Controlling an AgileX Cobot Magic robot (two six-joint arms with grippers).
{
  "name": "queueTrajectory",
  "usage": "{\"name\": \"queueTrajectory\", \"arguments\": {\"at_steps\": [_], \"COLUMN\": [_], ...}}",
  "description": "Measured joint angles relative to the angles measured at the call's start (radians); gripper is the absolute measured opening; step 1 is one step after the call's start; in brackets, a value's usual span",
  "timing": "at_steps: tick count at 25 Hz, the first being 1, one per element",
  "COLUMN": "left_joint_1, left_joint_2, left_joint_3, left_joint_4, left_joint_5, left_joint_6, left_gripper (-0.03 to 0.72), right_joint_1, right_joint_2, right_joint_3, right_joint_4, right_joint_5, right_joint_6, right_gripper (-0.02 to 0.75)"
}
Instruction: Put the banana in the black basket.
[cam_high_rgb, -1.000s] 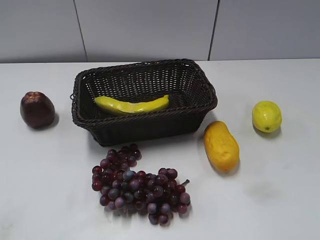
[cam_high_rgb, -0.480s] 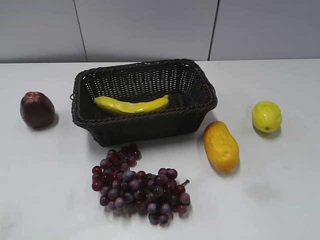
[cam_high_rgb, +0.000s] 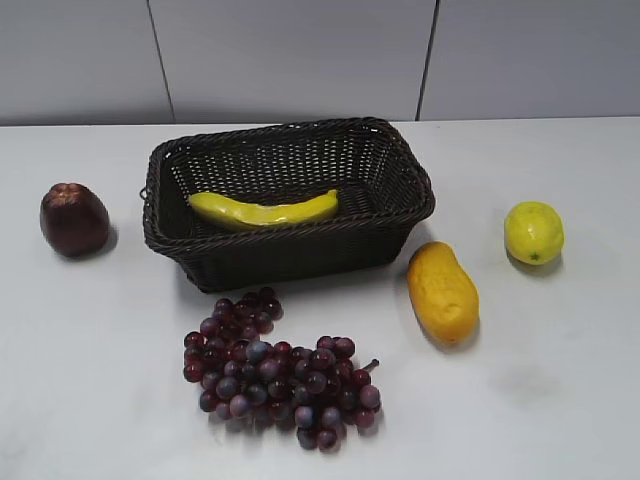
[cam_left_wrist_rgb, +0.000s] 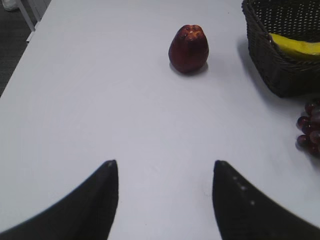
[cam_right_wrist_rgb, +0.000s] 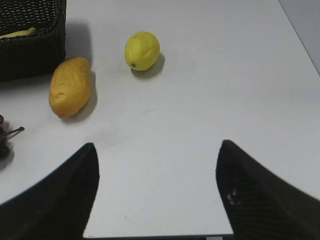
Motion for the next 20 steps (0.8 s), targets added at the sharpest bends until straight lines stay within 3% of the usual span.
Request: {"name": "queueTrajectory", "arguments": {"at_steps": [20], "left_joint_1": [0.0], "left_joint_2": [-0.081], "left_joint_3": [0.0], "left_joint_4": [-0.002], "left_joint_5": [0.001], "left_joint_6": [-0.001], "left_gripper": [0.582], "right_joint_1": [0.0], "right_joint_2": [0.0], "right_joint_3": [0.0], "right_joint_4": [0.001], "right_joint_5": [-0.001], "right_joint_6": [0.0], "right_gripper": [0.582]}}
